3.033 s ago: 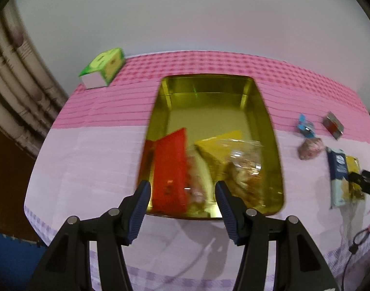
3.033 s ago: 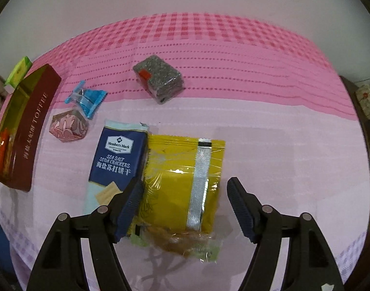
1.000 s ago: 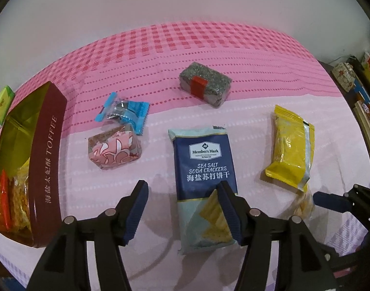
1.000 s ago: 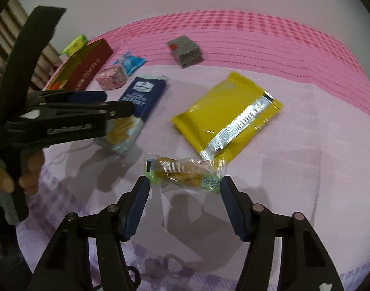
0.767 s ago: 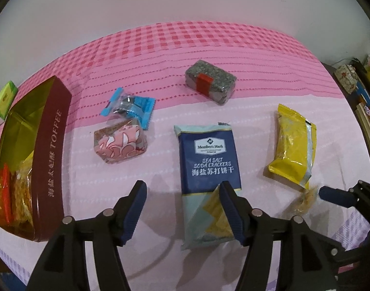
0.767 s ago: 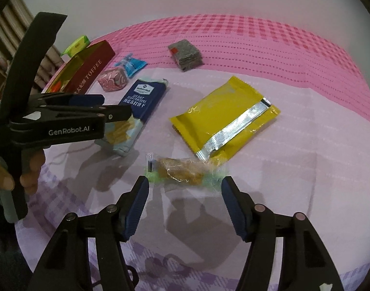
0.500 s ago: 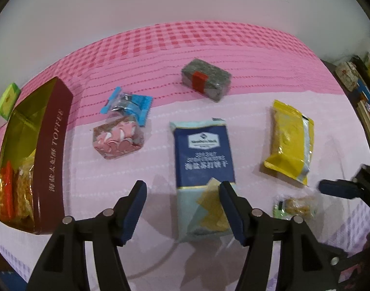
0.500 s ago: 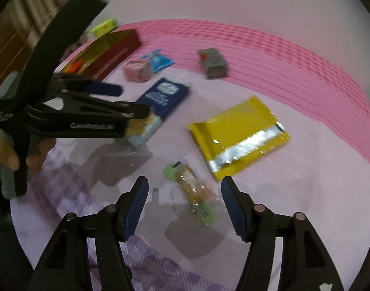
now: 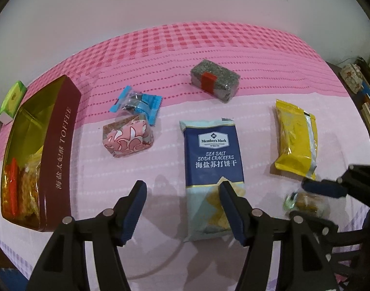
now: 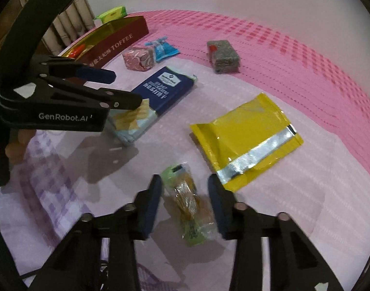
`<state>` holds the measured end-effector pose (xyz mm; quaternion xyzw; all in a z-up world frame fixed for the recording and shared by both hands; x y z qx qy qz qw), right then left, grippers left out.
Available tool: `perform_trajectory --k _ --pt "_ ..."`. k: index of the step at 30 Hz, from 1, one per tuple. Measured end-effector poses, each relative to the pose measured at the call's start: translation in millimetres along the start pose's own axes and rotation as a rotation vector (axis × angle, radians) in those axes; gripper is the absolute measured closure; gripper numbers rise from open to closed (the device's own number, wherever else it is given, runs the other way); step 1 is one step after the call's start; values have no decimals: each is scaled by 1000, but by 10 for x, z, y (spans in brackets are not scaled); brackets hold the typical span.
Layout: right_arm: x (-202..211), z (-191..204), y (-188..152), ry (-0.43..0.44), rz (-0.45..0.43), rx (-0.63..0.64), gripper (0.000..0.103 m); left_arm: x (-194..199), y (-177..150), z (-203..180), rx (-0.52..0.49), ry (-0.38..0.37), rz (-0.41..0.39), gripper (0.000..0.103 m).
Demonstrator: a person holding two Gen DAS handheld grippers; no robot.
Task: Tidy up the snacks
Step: 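Grasp the green-tagged snack stick with the right gripper while the left grasps the crackers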
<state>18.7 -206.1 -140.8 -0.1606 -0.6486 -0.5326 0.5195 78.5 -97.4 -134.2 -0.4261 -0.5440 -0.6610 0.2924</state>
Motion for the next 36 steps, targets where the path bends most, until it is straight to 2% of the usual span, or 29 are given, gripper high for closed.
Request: perform_trajectory --k 1,7,9,11,12,17,19,23,27,31,33,34,36 --pt "10 -28 -7 -12 -6 -14 82 -3 -3 1 7 -4 2 39" --pt "81 -186 -67 -33 -61 -147 83 -14 -10 53 50 -10 7 39" --pt "94 -208 -81 -32 -80 -182 83 -16 -10 5 59 -44 15 37" --pt "97 -215 -75 -30 -88 -197 83 -17 4 -54 57 -66 19 29" --pt "97 -223 -74 -27 -91 -209 83 -14 16 -86 48 -73 16 29" --pt "158 -272 -129 -13 -109 -242 83 -107 12 -140 25 -63 49 28" --pt "173 -282 -138 -13 -114 -250 83 -139 19 -126 37 -64 53 23" --pt "184 -281 -144 -20 -120 -260 83 -179 44 -166 12 -55 49 23" --pt "184 -282 -143 -26 -121 -267 83 -275 -20 -220 16 -60 84 23" --pt "186 -285 -148 -36 -118 -271 83 -267 -12 -211 30 -59 69 23" --pt "181 -289 -145 -41 -116 -277 83 -260 -17 -209 29 -61 69 24" --pt "178 -291 -145 -44 -115 -277 83 -256 -17 -203 26 -63 66 28" --pt "170 -292 -144 -54 -112 -280 83 -236 -10 -191 9 -74 49 44"
Point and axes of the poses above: each gripper's, at about its wrist camera, not at the fingertips, and x roughly against the way its jaws point, z to its left, y to its top, the point moved 10 cm from there along -x, roughly the way its jaws point, and after that the axes turned 5 degrees about -z, right-handed, at the moved point
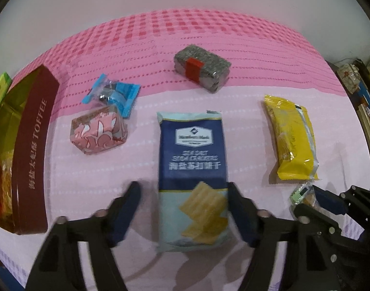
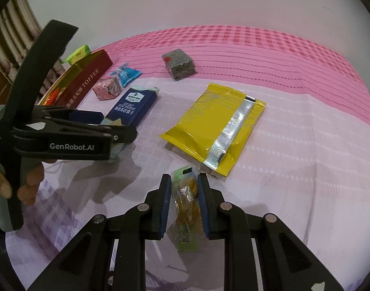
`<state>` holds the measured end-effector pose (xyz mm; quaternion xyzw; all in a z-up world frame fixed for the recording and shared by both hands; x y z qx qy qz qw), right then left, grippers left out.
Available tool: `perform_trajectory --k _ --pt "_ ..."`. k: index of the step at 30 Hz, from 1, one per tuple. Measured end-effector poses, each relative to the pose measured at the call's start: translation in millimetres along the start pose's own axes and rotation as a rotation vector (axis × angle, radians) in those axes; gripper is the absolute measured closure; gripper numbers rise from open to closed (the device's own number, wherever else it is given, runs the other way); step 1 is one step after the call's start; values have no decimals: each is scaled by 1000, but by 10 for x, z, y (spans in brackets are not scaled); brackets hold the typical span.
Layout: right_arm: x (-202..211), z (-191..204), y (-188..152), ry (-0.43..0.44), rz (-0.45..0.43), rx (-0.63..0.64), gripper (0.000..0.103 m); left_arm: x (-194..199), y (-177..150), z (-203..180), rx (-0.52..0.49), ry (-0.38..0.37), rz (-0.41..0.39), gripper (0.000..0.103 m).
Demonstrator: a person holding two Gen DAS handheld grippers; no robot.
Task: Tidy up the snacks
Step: 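Carry the soda crackers into the tin and open the left gripper while the right holds the stick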
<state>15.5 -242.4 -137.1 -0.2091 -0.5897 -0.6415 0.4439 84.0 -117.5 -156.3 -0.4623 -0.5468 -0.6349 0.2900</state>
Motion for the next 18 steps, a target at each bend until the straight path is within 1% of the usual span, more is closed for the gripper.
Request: perform_trajectory --k 1,6,11,18 --pt "-3 -1 -1 -4 1 -2 83 7 10 -3 -9 -6 -4 52" --pt "-23 14 3 -34 10 0 83 56 -31 -7 -19 -32 -4 52" --pt "-55 25 13 -75 23 7 83 151 -64 9 -61 -14 -28 52" --pt "-97 38 41 -129 53 14 83 319 -55 85 -84 -6 -60 52"
Point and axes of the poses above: each gripper's, at about its wrist camera, not at the fingertips, and x roughly against the way its jaws point, z to its left, y to its top, the point moved 10 cm from there along -x, roughly the way its jaws point, and after that the axes turned 5 degrees about -z, right-handed, at the moved point
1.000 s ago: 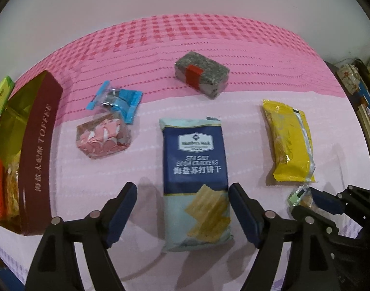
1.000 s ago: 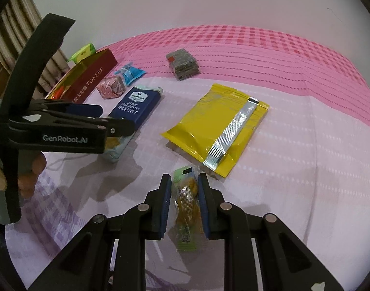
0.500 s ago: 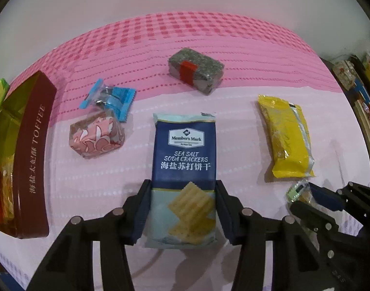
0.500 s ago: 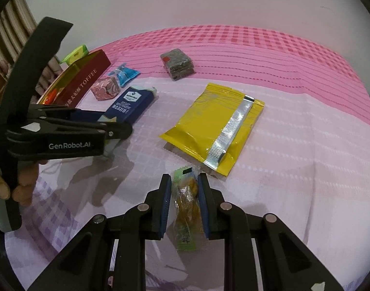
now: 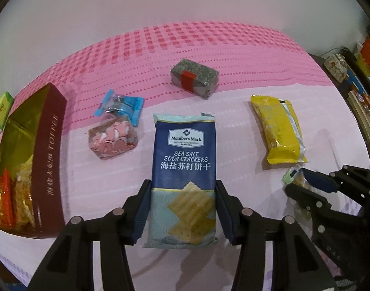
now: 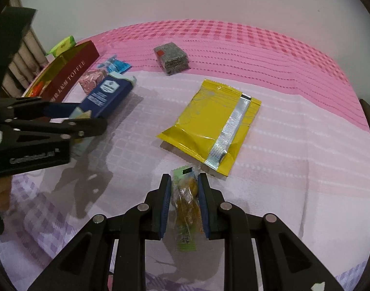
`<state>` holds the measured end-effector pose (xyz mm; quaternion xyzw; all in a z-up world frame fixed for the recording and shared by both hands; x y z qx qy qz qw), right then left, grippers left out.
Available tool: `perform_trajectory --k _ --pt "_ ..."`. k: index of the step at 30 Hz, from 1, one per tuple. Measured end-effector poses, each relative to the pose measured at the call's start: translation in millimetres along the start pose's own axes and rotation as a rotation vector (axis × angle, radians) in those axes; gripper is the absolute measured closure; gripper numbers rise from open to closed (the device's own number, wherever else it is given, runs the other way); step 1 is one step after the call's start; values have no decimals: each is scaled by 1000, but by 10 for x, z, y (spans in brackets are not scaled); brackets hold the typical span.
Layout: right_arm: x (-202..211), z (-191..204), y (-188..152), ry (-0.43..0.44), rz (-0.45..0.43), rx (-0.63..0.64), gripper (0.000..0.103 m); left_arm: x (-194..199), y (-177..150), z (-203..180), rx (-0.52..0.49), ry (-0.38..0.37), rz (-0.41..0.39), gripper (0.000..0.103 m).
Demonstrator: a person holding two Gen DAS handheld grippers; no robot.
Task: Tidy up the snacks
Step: 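Carry the soda crackers into the tin and open the left gripper while the right holds the stick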
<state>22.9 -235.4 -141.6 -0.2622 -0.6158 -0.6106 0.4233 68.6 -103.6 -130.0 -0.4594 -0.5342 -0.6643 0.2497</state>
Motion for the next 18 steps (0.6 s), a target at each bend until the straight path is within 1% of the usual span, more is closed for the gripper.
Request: perform_trajectory --k 8,15,18 --pt "-19 29 13 -51 16 12 83 232 1 189 -15 51 -40 52" --pt "-47 75 21 -92 19 3 83 466 69 397 -2 85 -85 52" --pt "-49 85 20 -104 20 -12 83 575 91 557 25 83 -100 52"
Point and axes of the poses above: each gripper's, at about its wrist camera, not at the fingertips, and x roughly against the way its jaws point, z to its left, y to its top, the point moved 10 cm from there along -x, roughly the way its jaws point, and after that the axes turned 5 degrees about -z, right-handed, at the moved point
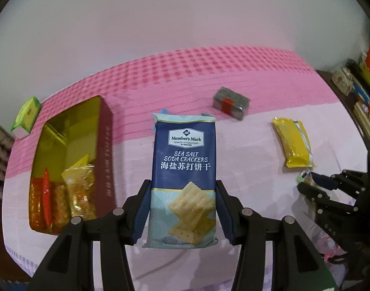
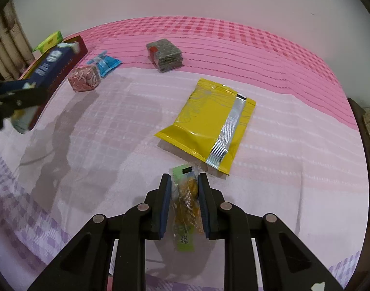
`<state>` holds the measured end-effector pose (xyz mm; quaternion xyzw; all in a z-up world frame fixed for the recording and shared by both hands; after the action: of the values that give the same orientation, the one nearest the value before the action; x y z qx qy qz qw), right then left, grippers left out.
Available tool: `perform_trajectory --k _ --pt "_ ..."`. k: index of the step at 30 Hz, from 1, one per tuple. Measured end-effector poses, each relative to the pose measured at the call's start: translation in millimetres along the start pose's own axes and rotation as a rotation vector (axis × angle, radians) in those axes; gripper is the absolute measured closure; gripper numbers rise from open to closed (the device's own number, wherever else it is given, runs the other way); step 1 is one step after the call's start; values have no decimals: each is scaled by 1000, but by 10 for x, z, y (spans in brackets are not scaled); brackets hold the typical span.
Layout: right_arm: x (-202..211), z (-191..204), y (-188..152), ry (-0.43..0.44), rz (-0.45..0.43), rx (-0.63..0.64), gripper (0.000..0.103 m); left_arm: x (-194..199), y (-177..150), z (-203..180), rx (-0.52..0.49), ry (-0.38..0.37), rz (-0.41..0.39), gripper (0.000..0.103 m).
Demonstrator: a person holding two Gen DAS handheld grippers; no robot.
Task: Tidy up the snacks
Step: 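Carry the soda crackers into the tin and open the left gripper while the right holds the stick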
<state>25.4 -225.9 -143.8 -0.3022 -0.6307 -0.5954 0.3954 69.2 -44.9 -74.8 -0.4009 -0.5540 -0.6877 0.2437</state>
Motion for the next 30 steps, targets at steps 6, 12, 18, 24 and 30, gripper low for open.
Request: perform_trajectory --k 6,12,18,24,30 --pt "4 2 -10 -21 5 -26 83 168 81 453 45 39 -34 52" --pt "-2 -3 -9 -40 15 -48 83 176 75 1108 127 125 -34 52" --pt "-10 -1 -1 -63 30 -80 83 82 -31 1739 197 206 -7 52" --pt "-20 1 13 -83 43 -109 83 -101 -214 2063 214 227 51 52" --pt "-33 3 26 -106 57 -144 83 -283 -379 2181 190 222 96 52"
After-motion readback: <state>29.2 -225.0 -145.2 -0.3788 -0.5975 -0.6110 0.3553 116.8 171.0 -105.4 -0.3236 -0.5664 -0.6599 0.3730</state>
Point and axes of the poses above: each gripper's, at about its wrist camera, not at the fingertips, and x roughly against the way its jaws point, z to its left, y to its top, the point moved 10 cm from there along -x, roughly the way its jaws point, and after that the axes turned 5 degrees about -z, right-handed, at the moved point
